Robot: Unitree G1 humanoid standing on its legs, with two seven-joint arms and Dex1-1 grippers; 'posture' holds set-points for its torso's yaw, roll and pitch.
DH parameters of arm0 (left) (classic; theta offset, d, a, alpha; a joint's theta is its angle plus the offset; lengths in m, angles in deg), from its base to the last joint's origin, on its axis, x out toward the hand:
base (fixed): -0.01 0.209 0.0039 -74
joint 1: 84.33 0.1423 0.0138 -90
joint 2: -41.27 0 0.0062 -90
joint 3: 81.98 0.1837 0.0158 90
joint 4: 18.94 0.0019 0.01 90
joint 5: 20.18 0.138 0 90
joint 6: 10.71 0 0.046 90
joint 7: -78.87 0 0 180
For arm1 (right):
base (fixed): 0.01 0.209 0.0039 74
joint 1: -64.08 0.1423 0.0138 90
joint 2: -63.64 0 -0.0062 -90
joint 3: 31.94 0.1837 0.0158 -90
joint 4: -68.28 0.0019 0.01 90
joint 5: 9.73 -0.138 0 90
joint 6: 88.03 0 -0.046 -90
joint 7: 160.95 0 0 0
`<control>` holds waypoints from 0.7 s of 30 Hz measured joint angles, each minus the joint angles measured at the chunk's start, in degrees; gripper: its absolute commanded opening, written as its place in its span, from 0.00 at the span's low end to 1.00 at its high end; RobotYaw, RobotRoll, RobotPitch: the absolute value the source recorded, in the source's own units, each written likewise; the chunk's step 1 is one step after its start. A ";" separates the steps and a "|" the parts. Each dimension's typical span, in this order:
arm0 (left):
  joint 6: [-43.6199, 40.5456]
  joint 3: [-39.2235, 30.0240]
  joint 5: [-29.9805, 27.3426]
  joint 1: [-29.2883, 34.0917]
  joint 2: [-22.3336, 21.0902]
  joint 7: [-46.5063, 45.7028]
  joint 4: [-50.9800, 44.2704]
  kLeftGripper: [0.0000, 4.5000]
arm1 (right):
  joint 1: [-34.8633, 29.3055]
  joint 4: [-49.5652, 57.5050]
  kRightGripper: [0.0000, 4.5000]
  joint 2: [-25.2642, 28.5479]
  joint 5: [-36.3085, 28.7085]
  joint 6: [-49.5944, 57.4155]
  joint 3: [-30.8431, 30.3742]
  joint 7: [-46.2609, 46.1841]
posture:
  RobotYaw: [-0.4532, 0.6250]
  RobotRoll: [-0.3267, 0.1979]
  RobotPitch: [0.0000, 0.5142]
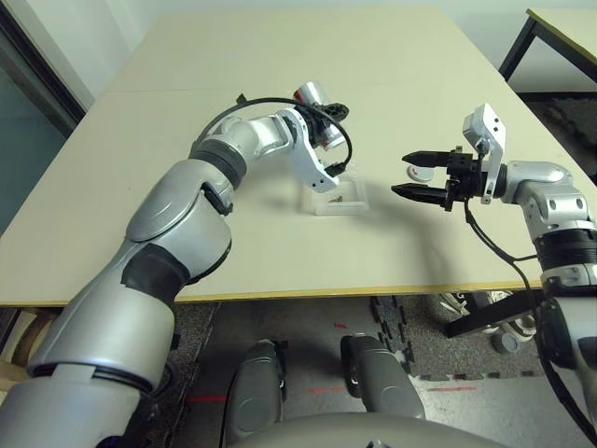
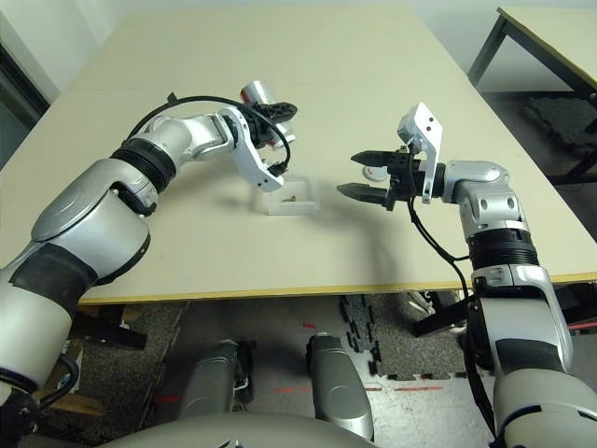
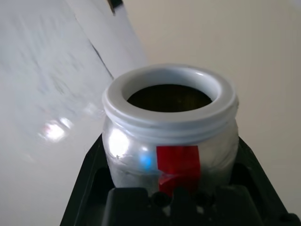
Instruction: Pour the medicine from the bottle into the box.
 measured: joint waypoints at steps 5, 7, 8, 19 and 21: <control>-3.86 -17.41 -19.67 4.67 0.62 20.78 -0.10 0.59 | 0.00 -0.15 1.00 0.00 0.20 -0.20 -0.10 0.42 | 0.26 0.62 0.18; -8.71 -24.19 -27.43 6.62 0.87 29.17 -0.29 0.59 | 0.00 -0.20 1.00 0.00 0.27 -0.22 -0.16 0.77 | 0.26 0.62 0.18; -11.65 -27.73 -31.27 7.73 1.03 33.01 -0.73 0.59 | 0.00 -0.25 1.00 0.00 0.33 -0.25 -0.22 0.92 | 0.26 0.62 0.18; -33.00 -50.48 -56.71 17.78 1.51 41.49 -12.13 0.59 | -0.01 -1.11 1.00 0.00 1.38 -1.30 -0.99 1.56 | 0.28 0.62 0.18; -34.44 -51.86 -58.34 19.38 1.44 40.83 -13.54 0.59 | 0.00 -1.61 1.00 0.00 1.52 -1.49 -1.08 1.77 | 0.28 0.62 0.18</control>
